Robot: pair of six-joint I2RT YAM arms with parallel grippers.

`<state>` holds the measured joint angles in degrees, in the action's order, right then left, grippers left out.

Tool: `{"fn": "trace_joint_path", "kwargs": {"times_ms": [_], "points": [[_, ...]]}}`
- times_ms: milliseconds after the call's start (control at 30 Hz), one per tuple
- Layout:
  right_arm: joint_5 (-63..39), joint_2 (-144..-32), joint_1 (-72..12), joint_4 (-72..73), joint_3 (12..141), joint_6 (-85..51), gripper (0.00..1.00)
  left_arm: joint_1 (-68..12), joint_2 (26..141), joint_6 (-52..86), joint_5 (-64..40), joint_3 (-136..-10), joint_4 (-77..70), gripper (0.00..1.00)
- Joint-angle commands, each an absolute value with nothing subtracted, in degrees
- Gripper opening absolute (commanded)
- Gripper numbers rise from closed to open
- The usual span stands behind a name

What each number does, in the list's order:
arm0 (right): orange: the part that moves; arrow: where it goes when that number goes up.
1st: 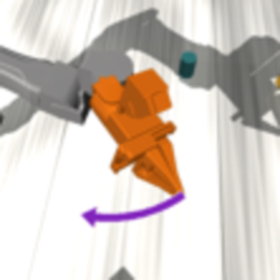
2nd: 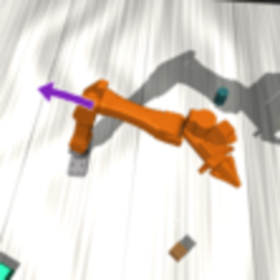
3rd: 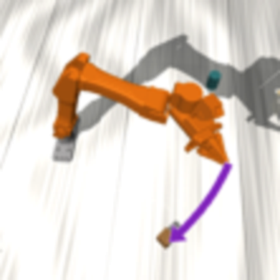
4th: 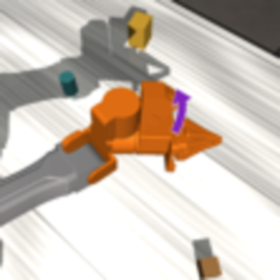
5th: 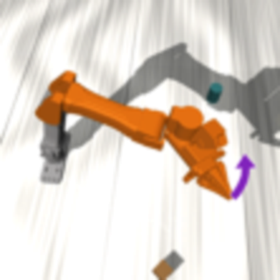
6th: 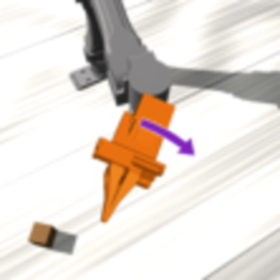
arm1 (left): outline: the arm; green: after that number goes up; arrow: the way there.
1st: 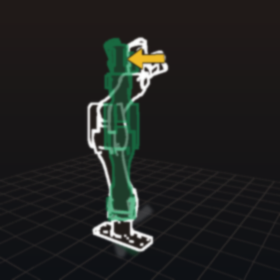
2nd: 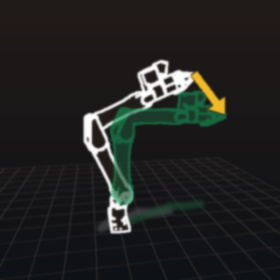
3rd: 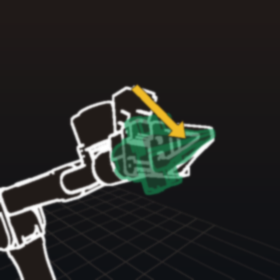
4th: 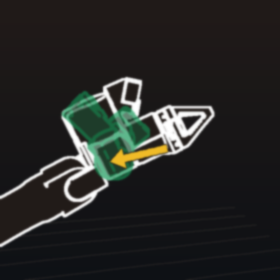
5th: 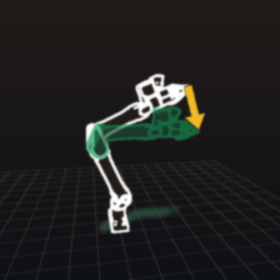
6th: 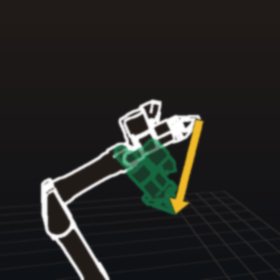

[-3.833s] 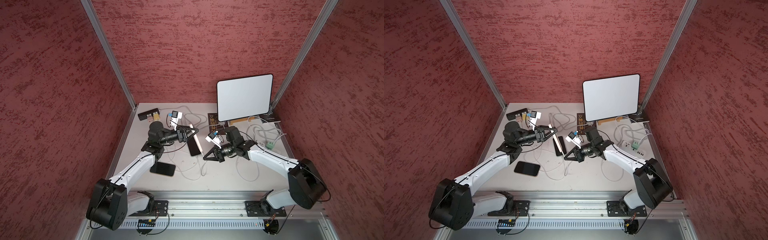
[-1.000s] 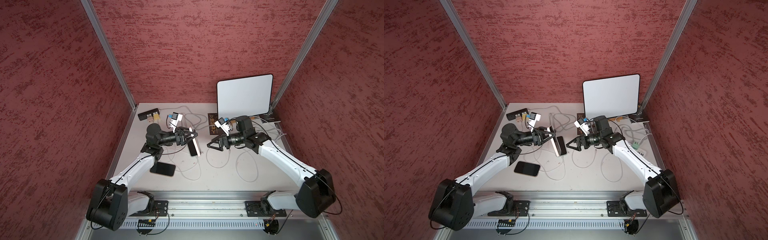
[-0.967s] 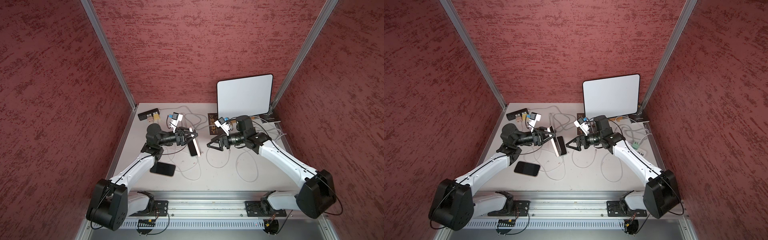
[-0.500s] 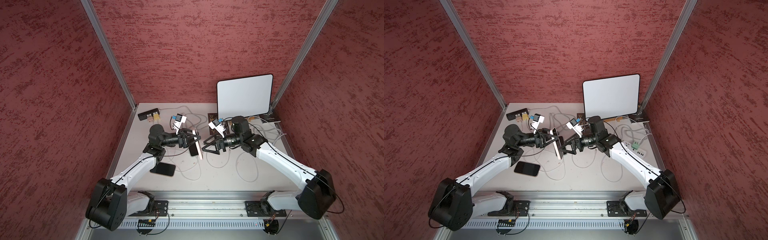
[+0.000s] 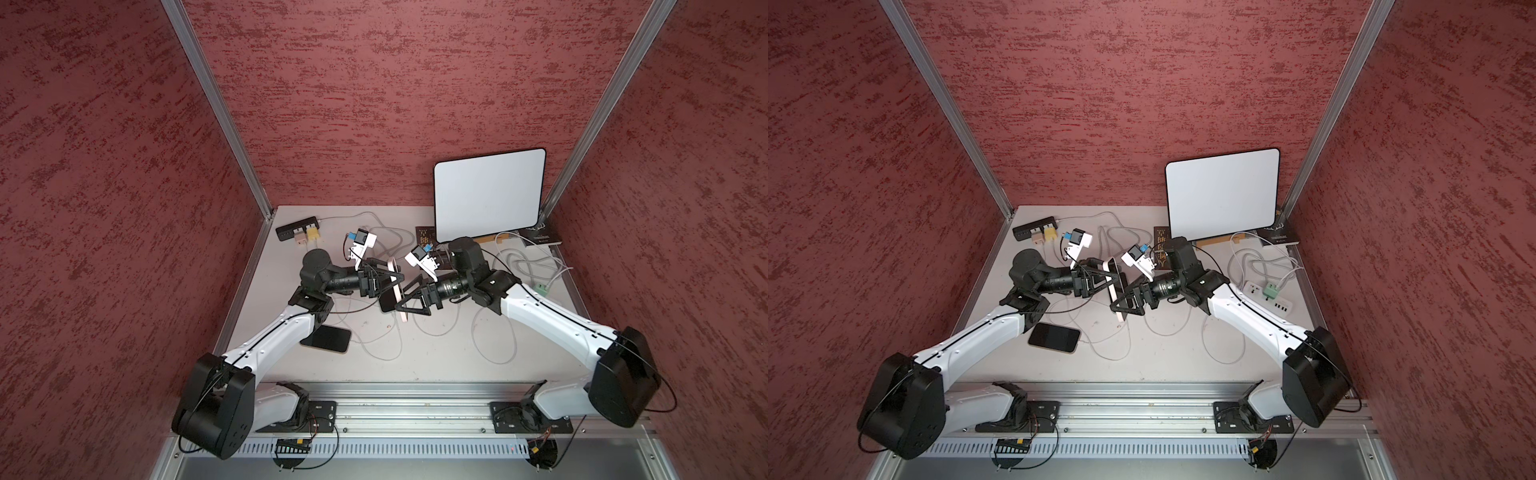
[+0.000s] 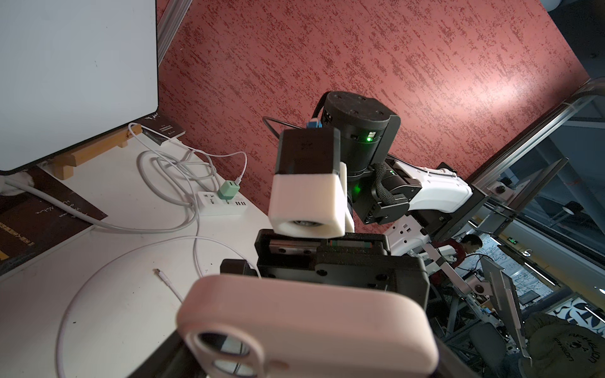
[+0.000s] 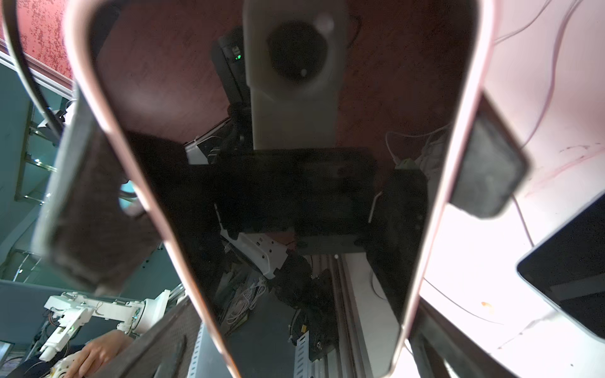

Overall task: Unplug the charging cable from the phone
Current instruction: Place the phone at the center of the board.

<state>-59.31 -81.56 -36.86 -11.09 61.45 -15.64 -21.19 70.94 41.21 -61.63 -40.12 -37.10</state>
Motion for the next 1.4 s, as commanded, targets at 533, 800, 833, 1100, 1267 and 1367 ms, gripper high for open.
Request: {"fn": "trace_joint_path", "kwargs": {"times_ms": [533, 800, 833, 1100, 1267, 1367], "points": [[-60.55, -81.96, -37.41, -8.11, 62.67, -15.31, 0.48, -21.51, 70.30, 38.87, -60.84, -41.46, -37.20, 0.29], [-57.51, -81.32, -37.38, -12.28, 63.14, -13.01, 0.32, -20.61, 67.94, 34.85, -56.24, -41.29, -30.30, 1.00], [-56.77, -81.26, -37.36, -13.05, 63.28, -12.74, 0.32, -20.24, 67.44, 34.43, -54.83, -41.04, -29.47, 1.00], [-47.49, -82.00, -37.35, -21.56, 65.20, -11.34, 0.26, -14.52, 65.29, 37.64, -46.24, -37.85, -28.90, 1.00], [-36.78, -83.14, -37.35, -29.28, 67.60, -11.79, 0.26, -13.01, 64.40, 37.78, -41.74, -36.83, -25.74, 1.00], [-29.86, -85.61, -37.34, -34.02, 69.26, -12.41, 0.26, -13.01, 64.04, 36.96, -40.12, -36.88, -23.65, 1.00]]}}
